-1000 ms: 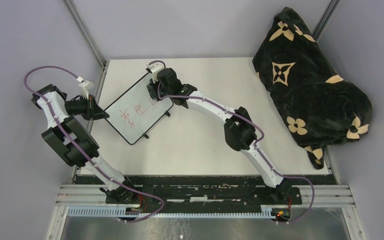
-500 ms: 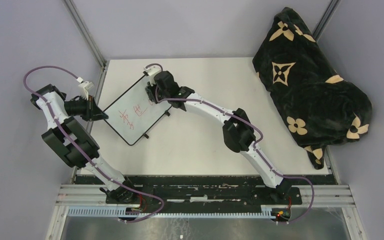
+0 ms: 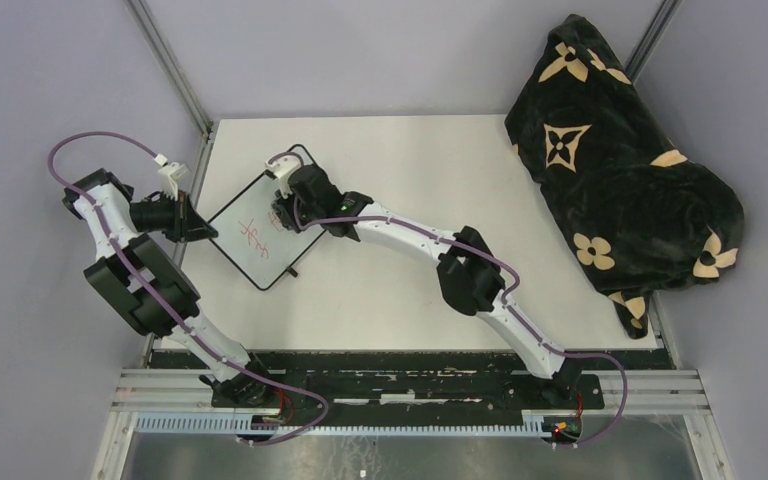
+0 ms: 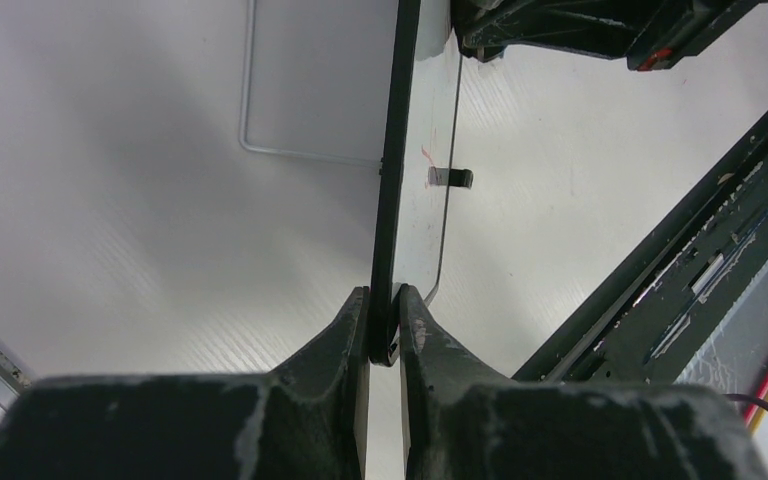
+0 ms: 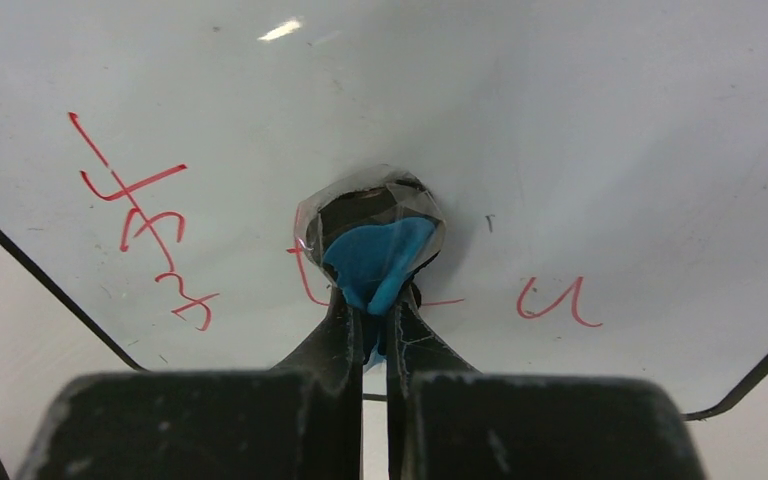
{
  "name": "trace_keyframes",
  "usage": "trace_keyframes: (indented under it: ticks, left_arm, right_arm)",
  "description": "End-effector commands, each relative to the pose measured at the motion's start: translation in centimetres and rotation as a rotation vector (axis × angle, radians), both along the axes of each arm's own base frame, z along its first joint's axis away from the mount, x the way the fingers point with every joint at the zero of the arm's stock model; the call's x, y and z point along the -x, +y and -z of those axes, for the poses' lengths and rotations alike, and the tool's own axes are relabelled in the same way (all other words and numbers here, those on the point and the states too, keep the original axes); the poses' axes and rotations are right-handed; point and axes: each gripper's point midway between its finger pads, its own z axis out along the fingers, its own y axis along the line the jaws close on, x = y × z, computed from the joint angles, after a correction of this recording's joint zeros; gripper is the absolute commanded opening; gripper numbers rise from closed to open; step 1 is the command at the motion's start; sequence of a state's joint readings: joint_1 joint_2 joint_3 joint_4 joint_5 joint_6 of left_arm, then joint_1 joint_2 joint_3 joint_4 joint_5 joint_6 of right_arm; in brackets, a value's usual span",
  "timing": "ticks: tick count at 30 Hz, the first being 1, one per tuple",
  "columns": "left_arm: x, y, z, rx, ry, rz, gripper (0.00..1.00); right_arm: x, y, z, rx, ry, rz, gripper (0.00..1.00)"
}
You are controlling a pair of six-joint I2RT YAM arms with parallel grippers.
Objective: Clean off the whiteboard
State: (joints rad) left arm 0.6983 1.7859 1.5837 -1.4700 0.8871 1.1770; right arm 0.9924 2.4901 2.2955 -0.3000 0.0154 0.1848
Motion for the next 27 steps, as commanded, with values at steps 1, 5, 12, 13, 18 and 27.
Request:
trace_keyframes:
  ticks: [1, 5, 12, 13, 18, 27]
  left_arm:
    - [0.7, 0.4, 0.4, -0.085, 0.004, 0.044, 0.03]
    - [0.8, 0.4, 0.6, -0.085, 0.008, 0.047, 0.03]
    - [0.7, 0.4, 0.5, -0.09, 0.004, 0.046, 0.03]
    - [0.7, 0.4, 0.4, -0.089, 0.004, 0.046, 0.03]
    - [0.7, 0.3, 0.3, -0.09, 0.0, 0.044, 0.03]
    - [0.7, 0.0, 0.3, -0.082, 0.006, 0.048, 0.03]
  right_arm:
    - [-4.6, -3.8, -1.0, 0.006, -0.031, 0.094, 0.01]
    - [-6.8, -6.2, -0.1, 0.031, -0.022, 0.143, 0.01]
    - [-9.4, -9.1, 0.1, 0.048, -0.023, 0.196, 0.01]
    - [-9.7, -9.3, 0.2, 0.048, -0.023, 0.201, 0.01]
    - [-9.5, -8.8, -0.5, 0.021, -0.016, 0.185, 0.01]
    - [-4.9, -4.3, -1.1, -0.007, -0.004, 0.092, 0.01]
